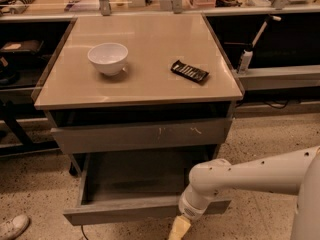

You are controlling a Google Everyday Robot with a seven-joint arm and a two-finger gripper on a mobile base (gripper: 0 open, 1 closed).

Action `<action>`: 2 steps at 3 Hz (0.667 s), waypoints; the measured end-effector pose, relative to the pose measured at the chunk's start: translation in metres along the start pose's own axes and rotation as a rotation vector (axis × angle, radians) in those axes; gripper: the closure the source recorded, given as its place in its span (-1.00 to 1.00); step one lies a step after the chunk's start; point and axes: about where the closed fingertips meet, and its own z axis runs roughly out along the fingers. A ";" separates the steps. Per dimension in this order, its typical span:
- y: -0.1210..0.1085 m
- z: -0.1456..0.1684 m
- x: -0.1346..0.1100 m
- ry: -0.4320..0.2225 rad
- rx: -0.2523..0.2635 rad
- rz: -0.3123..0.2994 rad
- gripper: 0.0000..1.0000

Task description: Open middle drawer

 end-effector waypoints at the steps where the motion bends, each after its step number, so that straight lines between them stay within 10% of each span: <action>1: 0.008 0.000 0.010 0.015 -0.017 0.009 -1.00; 2: 0.026 -0.007 0.021 0.028 -0.046 0.002 -1.00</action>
Offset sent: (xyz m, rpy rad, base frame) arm -0.2111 -0.1177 0.0277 -0.0423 0.2987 -0.0418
